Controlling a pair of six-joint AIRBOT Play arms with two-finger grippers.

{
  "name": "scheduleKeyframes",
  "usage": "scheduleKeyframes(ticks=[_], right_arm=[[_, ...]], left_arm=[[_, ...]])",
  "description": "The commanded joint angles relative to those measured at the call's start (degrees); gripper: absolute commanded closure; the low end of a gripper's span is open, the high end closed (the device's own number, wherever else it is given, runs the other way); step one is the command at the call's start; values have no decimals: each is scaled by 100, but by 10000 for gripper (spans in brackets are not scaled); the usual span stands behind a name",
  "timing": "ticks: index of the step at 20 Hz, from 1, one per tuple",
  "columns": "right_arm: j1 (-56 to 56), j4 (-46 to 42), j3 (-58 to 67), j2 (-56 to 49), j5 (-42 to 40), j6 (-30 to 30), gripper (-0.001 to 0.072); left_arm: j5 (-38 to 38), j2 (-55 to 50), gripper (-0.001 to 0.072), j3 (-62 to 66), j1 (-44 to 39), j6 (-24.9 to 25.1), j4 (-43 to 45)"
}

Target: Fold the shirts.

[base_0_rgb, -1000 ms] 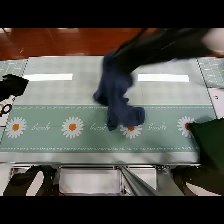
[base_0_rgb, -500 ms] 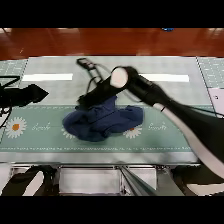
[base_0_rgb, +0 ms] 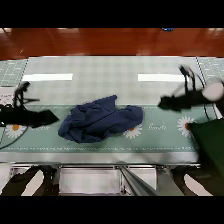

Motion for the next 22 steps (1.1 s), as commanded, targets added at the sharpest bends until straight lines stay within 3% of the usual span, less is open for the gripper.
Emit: scheduleKeyframes(ticks=[1, 5, 8, 9, 11, 14, 17, 22], right_arm=[[-835, 1517, -2116, 1281, -385, -693, 305], [-813, 2076, -2684, 1416, -490, -861, 305], [-813, 2332, -2682, 1412, -691, -844, 305], [-813, 2343, -2682, 1353, -715, -833, 305], [-811, 2625, -2682, 1040, -748, -911, 305], [-199, 3198, -2557, 151, -1082, -1285, 305], [509, 3283, -2065, -804, -1578, -1314, 305], [990, 3344, -863, -2201, -1624, -1314, 305]], left_arm=[[175, -20, 201, -846, 101, 568, -42], [931, -48, 201, -1244, 83, 584, -120], [1316, -409, 202, -1290, 9, 804, -782], [1403, -623, 233, -1287, -96, 826, -903], [1585, -925, 688, -1283, -267, 1106, -911], [1733, -844, 689, -1161, -282, 1139, -927], [1609, -765, 688, -920, -284, 1119, -951], [1587, -671, 688, -800, -284, 1078, -1488]])
